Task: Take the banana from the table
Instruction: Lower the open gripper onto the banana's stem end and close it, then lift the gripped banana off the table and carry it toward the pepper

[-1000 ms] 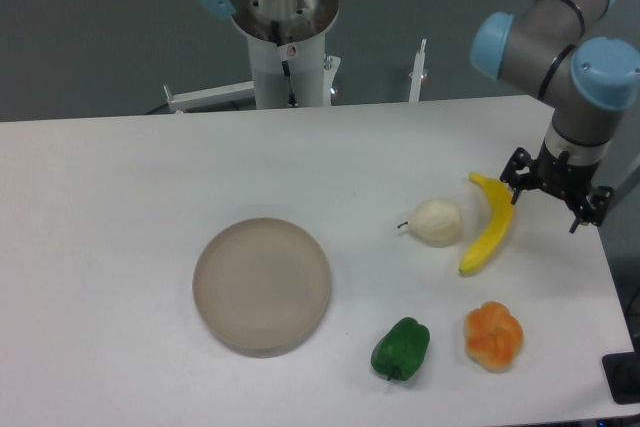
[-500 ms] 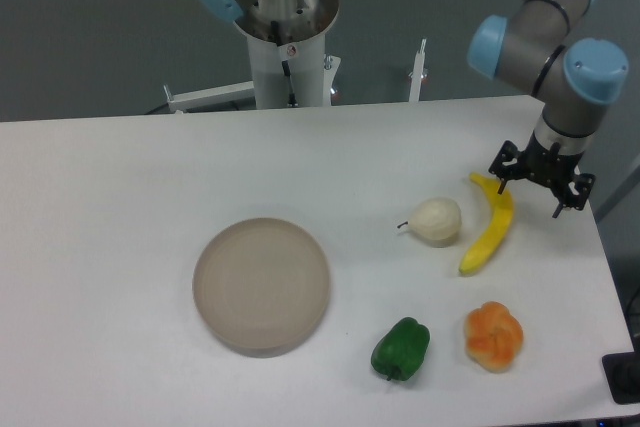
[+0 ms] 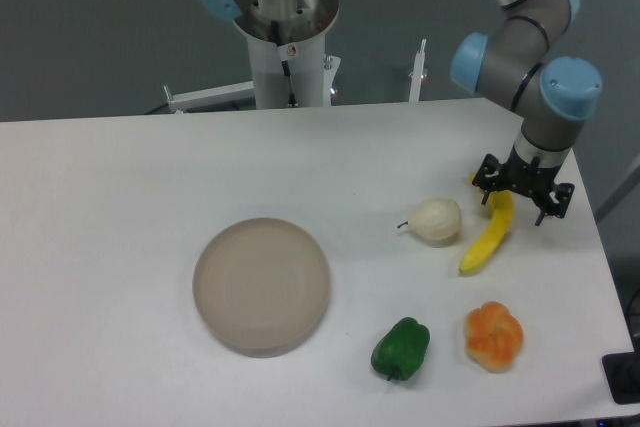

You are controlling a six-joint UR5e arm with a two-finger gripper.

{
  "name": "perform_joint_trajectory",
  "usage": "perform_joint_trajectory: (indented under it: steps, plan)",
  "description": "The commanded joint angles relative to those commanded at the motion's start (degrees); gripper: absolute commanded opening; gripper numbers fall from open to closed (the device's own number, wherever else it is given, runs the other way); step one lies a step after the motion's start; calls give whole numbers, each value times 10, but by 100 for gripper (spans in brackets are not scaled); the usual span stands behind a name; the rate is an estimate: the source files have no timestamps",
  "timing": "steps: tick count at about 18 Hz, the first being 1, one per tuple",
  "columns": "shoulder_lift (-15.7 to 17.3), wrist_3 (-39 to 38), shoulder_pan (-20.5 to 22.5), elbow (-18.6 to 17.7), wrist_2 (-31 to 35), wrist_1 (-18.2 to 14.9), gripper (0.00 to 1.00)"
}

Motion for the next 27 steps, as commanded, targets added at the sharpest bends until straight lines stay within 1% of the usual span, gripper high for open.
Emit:
perform_joint_trajectory:
  steps: [4,5,6,9,10,11,12,14,20,21,23,24,25,27]
  plan:
    - [-3,-2,-4,0,0,2,100]
    - [-3,-2,-3,2,1,1,95]
    - [-4,-2,-4,2,1,1,86]
    - [-4,1,-4,7,5,0,52]
    - [-4,1,-4,8,5,0,45]
    - [-4,3,-4,8,6,0,44]
    - [-4,3,-4,8,6,-1,39]
    - [-4,5,-4,8,6,0,37]
    - [-3,7,-3,11,5,-1,36]
    - [2,6,-3,20,7,-3,32]
    - [6,7,-5,44,8,-11,32]
    - [11,7,-8,60,8,-25,32]
    - [13,5,-22,86,9,-46,32]
    - [14,-3,-39,137,8,-109,32]
